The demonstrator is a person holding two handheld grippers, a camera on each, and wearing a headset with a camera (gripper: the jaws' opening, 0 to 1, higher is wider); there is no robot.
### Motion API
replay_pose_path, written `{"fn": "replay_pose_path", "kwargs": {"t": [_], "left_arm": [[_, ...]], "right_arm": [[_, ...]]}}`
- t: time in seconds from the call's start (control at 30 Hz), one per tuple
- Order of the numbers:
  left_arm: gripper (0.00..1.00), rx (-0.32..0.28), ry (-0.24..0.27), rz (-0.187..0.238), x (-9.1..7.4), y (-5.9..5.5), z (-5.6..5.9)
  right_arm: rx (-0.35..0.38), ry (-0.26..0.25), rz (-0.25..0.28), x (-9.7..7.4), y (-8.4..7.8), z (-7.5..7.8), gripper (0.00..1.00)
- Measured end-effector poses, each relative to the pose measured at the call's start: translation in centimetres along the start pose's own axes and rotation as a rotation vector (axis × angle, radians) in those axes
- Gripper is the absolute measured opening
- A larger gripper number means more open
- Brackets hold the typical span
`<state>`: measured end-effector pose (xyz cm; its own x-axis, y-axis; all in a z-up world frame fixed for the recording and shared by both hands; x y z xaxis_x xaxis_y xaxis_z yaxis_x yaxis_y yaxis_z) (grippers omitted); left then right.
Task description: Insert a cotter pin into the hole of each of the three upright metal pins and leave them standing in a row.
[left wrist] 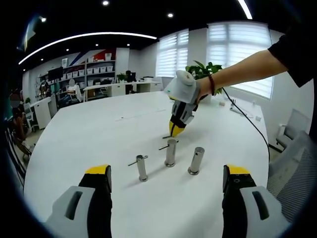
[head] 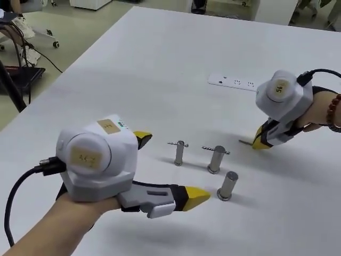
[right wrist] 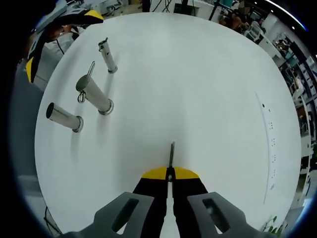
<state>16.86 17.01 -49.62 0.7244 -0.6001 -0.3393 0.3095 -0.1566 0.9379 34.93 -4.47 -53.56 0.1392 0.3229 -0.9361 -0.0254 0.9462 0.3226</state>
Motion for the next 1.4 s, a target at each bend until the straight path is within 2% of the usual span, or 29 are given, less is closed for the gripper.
{"fn": "replay_pose_path", "kwargs": {"t": [0.17,0.3,0.43,0.67,0.73,0.8,0.87,0.97,1.03,1.17,1.23,1.4], "left_arm": [[0.90,0.008,0.004,0.008,0.1,0.0,0.1],[0.89,0.012,0.000,-0.002,0.2,-0.1,0.3],[0.87,-0.001,-0.009,0.005,0.3,-0.1,0.4],[0.79,-0.058,-0.029,0.012,0.5,0.1,0.8],[0.77,-0.067,-0.031,0.025,0.5,0.4,0.8],[0.76,-0.076,-0.031,0.032,0.4,0.7,0.7],[0.75,-0.086,-0.029,0.040,0.4,1.1,0.5],[0.67,-0.096,-0.031,0.038,0.4,1.5,0.4],[0.62,-0.112,-0.039,0.027,0.5,1.6,0.3],[0.55,-0.123,-0.046,0.013,0.6,1.9,0.4],[0.53,-0.128,-0.047,0.010,0.7,2.1,0.3],[0.46,-0.144,-0.048,0.012,0.9,2.5,0.4]], "right_arm": [[-0.064,-0.025,-0.002,-0.2,0.1,-0.3,0.00],[-0.094,-0.059,0.000,-0.8,0.3,-0.6,0.00],[-0.117,-0.074,0.037,-1.6,0.8,-1.1,0.00],[-0.171,-0.117,0.092,-3.4,1.7,-2.5,0.00],[-0.188,-0.131,0.108,-3.9,2.0,-3.0,0.00],[-0.204,-0.145,0.123,-3.8,2.1,-2.6,0.00],[-0.221,-0.161,0.141,-4.4,2.5,-3.1,0.00],[-0.241,-0.173,0.169,-5.3,3.2,-4.0,0.00],[-0.262,-0.188,0.184,-5.2,3.4,-3.8,0.00],[-0.294,-0.200,0.215,-6.1,4.4,-5.4,0.00],[-0.334,-0.199,0.244,-6.5,4.9,-6.3,0.00],[-0.382,-0.212,0.265,-7.1,5.6,-8.0,0.00]]}}
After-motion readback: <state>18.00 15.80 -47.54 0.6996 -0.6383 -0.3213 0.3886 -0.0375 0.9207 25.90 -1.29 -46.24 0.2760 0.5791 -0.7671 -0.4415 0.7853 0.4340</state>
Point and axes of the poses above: the centre of the closed fingertips' face, and the gripper's own axes: x roughly forward along the fingers, z roughly to its right, y roughly out of its top, the point moved 8 cm from there along -x, roughly backward along the fingers, and after that the axes turned 3 degrees about z, right-handed, at the moved point
